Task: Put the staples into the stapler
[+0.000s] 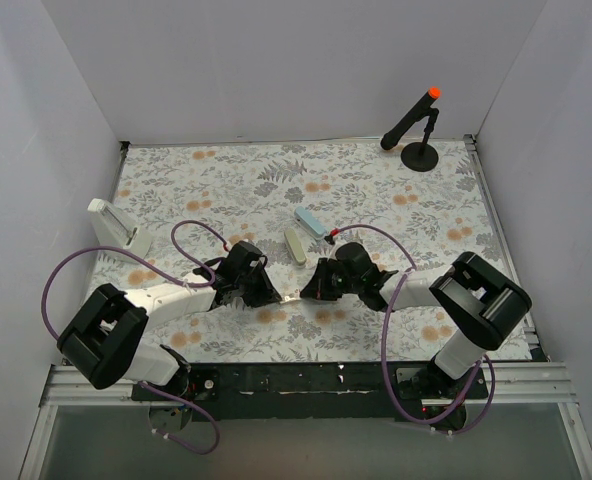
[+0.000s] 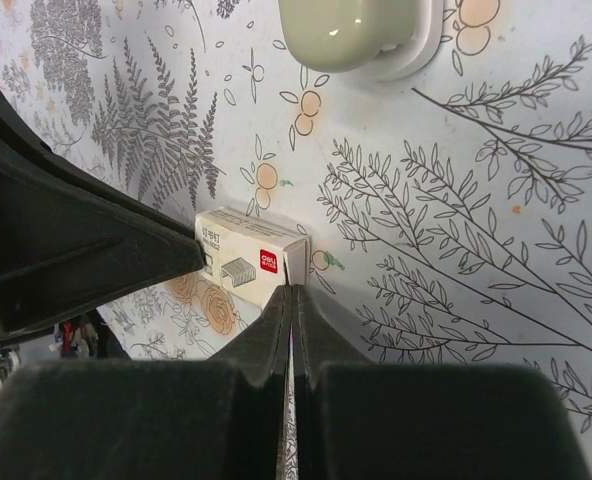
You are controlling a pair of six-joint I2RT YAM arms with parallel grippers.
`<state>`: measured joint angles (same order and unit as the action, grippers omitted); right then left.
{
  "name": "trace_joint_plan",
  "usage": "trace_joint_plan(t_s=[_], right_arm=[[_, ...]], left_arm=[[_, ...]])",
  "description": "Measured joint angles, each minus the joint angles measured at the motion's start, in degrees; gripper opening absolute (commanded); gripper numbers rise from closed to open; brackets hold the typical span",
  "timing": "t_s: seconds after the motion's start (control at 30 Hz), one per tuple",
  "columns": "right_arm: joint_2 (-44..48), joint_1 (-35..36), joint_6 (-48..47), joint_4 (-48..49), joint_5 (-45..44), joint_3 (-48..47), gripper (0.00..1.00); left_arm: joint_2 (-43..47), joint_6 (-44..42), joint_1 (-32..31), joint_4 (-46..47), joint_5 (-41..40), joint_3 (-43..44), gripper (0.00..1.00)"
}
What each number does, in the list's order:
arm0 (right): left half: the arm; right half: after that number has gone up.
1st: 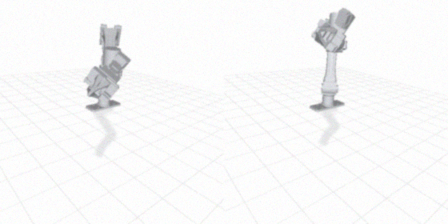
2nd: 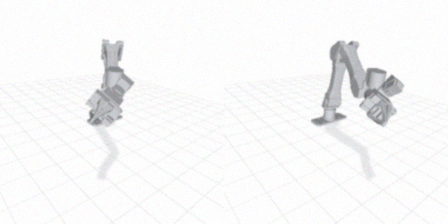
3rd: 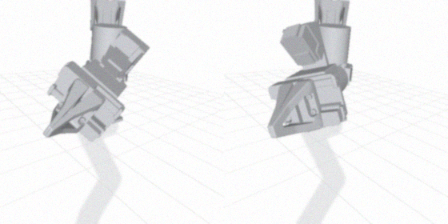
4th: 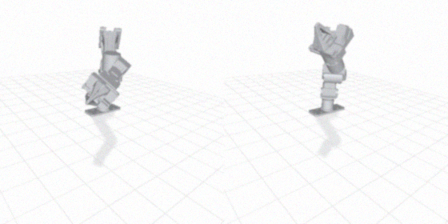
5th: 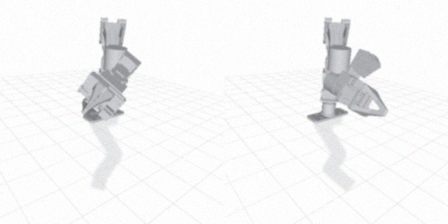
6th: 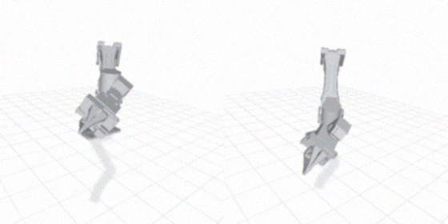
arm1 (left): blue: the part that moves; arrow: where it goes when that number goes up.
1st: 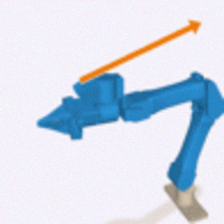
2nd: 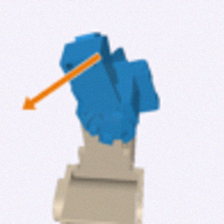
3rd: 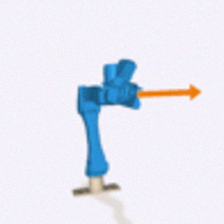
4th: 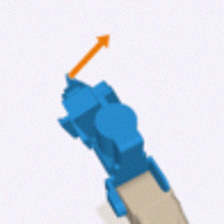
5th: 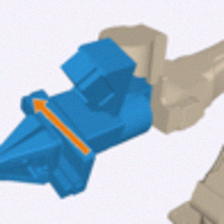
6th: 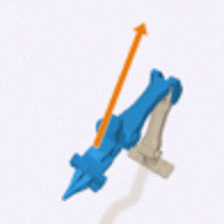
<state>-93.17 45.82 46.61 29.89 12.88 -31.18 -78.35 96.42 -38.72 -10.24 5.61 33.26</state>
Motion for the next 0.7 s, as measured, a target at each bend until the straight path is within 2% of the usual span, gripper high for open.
trace_joint_plan(t_s=[0.4,0.7], right_arm=[[1.8,3.6,-4.5,-13.7,-7.8,-6.2,0.01],[2.0,6.1,-6.4,-23.5,-13.5,-11.1,0.01]], left_arm=[[0.3,0.3,0.0,-0.1,0.7,-0.2,0.29],[2.4,1.6,0.0,0.2,1.6,-1.1,0.3]])
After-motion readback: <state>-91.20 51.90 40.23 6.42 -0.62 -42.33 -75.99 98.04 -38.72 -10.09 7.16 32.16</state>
